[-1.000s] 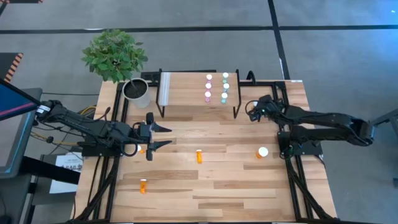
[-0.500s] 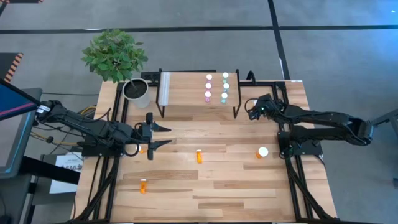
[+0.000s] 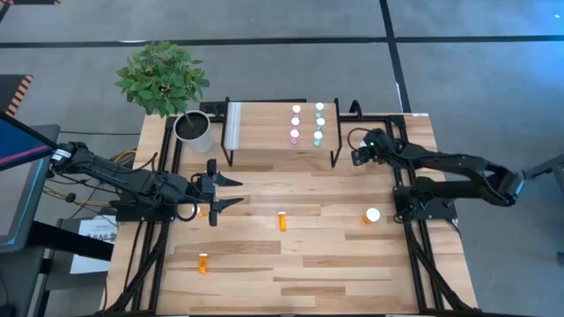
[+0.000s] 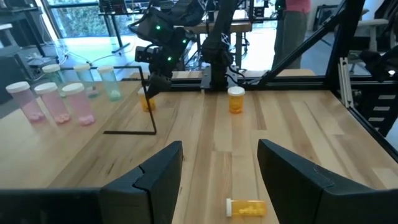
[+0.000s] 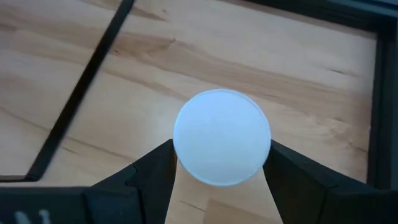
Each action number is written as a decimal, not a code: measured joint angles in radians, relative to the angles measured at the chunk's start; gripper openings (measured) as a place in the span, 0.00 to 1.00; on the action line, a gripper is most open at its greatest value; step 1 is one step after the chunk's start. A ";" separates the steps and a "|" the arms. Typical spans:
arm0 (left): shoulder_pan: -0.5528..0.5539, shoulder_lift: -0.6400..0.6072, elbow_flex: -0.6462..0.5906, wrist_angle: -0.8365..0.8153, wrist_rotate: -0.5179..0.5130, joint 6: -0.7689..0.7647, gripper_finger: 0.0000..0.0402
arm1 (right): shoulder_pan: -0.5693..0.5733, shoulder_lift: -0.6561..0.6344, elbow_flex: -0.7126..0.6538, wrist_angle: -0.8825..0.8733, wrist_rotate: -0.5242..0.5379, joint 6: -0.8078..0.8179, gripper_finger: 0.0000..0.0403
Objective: Pick and place medicine bottles onto shelf by color
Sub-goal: Put the top large orange pill bottle on the shelf
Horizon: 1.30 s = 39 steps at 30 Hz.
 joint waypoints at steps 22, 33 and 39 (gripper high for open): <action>0.000 0.000 0.000 -0.008 0.002 -0.011 0.50 | 0.060 -0.107 0.007 0.006 -0.019 -0.007 0.45; 0.000 0.000 0.000 -0.007 0.002 -0.037 0.50 | 0.254 -0.309 0.152 -0.261 -0.019 0.109 0.53; 0.000 0.002 0.000 0.004 0.029 -0.089 0.50 | 0.443 -0.366 0.225 -0.268 -0.019 0.166 0.51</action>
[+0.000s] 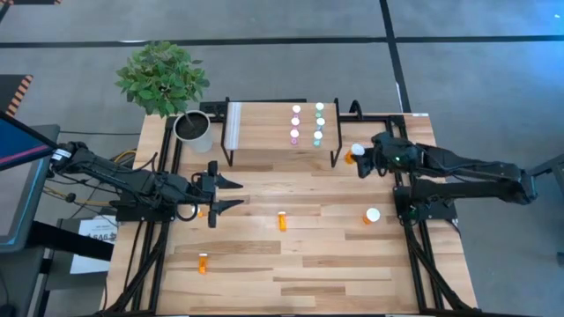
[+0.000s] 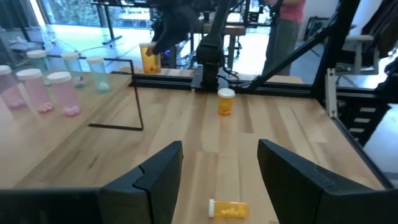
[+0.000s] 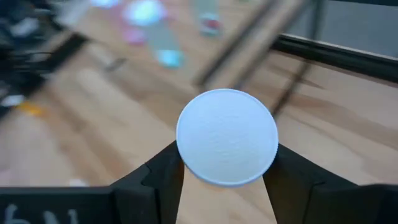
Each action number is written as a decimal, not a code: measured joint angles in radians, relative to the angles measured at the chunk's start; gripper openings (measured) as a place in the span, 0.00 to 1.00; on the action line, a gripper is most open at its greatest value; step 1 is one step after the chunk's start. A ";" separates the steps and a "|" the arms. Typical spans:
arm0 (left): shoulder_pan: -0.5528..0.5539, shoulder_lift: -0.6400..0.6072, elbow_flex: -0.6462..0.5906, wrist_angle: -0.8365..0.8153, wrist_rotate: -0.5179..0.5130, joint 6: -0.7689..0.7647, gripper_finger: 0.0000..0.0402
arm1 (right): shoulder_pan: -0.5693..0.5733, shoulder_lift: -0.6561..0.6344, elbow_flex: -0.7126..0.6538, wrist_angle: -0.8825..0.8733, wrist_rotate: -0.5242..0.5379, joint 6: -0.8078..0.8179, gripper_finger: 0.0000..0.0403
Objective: Pick and place medicine bottles onto shelf by color
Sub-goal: Put the top large orange pill bottle on the shelf
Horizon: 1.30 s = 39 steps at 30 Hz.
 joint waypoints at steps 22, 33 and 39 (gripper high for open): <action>0.157 0.284 0.156 0.168 0.321 -0.023 0.72 | 0.461 0.323 0.080 0.504 0.023 -0.055 0.52; 0.199 0.517 0.417 0.007 0.409 -0.001 0.73 | 0.516 0.573 0.207 0.588 0.027 -0.202 0.53; 0.211 0.600 0.510 -0.084 0.410 0.015 0.73 | 0.536 0.672 0.306 0.575 0.001 -0.261 0.53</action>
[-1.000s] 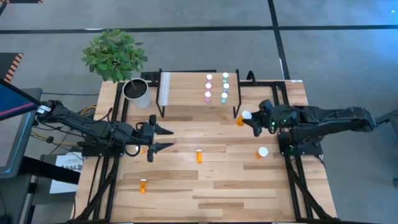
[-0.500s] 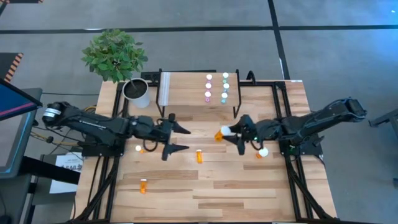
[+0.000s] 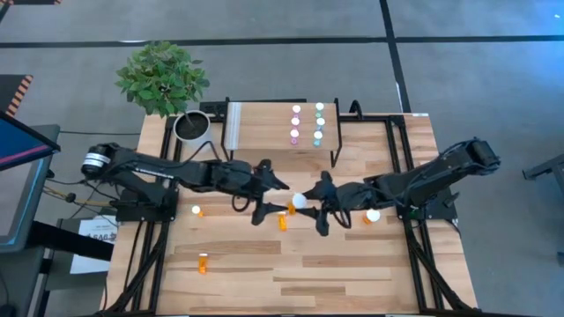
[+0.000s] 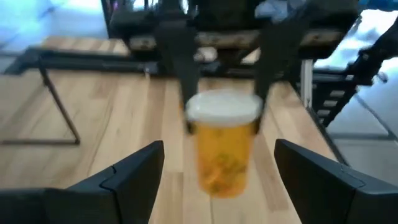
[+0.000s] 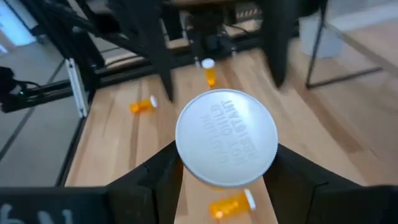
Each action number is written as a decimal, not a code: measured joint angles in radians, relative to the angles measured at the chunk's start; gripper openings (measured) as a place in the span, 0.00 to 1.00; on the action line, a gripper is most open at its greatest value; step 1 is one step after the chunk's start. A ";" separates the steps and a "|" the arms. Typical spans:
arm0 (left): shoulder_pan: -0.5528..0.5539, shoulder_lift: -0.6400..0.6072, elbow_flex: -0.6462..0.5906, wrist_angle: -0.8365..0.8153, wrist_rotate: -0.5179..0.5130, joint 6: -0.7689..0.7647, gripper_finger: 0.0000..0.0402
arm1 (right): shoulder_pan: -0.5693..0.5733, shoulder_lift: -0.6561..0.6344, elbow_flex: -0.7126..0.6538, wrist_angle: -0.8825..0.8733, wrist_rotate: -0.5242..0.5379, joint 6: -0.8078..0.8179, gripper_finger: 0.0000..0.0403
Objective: Pick and place medicine bottles onto shelf by color
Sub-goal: Put the top large orange pill bottle on the shelf
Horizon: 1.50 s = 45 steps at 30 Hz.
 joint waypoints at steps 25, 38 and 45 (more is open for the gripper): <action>0.001 0.017 0.034 -0.043 0.031 -0.017 0.73 | 0.020 0.131 0.085 0.025 -0.015 -0.036 0.54; -0.023 0.017 0.034 -0.061 0.073 0.001 0.73 | 0.022 0.133 0.087 0.030 -0.031 -0.036 0.54; -0.028 0.018 0.032 -0.095 0.083 0.015 0.73 | 0.020 0.132 0.091 0.040 -0.026 -0.032 0.54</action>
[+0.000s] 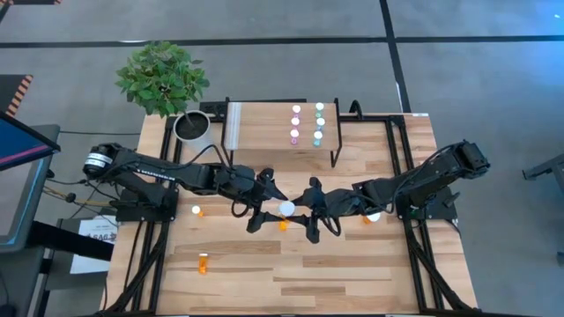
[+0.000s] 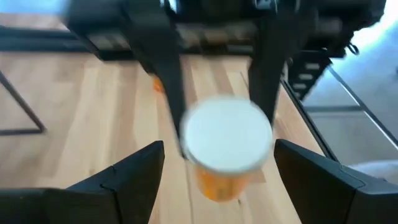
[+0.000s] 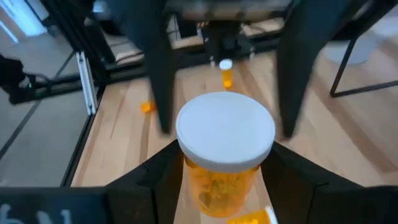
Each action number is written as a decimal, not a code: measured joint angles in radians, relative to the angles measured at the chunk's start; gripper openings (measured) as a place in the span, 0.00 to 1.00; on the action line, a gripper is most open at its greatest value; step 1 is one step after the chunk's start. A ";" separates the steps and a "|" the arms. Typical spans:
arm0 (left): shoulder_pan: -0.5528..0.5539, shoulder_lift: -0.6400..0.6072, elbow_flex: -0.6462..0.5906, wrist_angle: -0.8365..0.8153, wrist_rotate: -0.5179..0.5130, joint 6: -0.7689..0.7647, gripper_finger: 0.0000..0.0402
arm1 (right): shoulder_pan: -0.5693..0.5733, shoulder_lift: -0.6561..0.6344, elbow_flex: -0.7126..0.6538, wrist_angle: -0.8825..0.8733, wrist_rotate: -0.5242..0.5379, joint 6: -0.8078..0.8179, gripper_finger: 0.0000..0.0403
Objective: Pick and place medicine bottles onto shelf by color
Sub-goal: Put the top large orange pill bottle on the shelf
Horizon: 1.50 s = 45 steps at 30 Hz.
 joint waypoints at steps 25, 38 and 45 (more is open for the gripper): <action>0.011 0.000 0.000 0.032 0.034 -0.017 0.65 | 0.000 -0.001 -0.001 -0.006 0.002 -0.001 0.54; 0.012 -0.001 0.000 0.025 0.035 -0.002 0.48 | 0.000 0.000 -0.002 -0.006 0.001 -0.001 0.54; 0.012 -0.001 0.000 0.025 0.034 0.000 0.48 | 0.000 0.000 -0.002 -0.006 0.000 0.003 0.54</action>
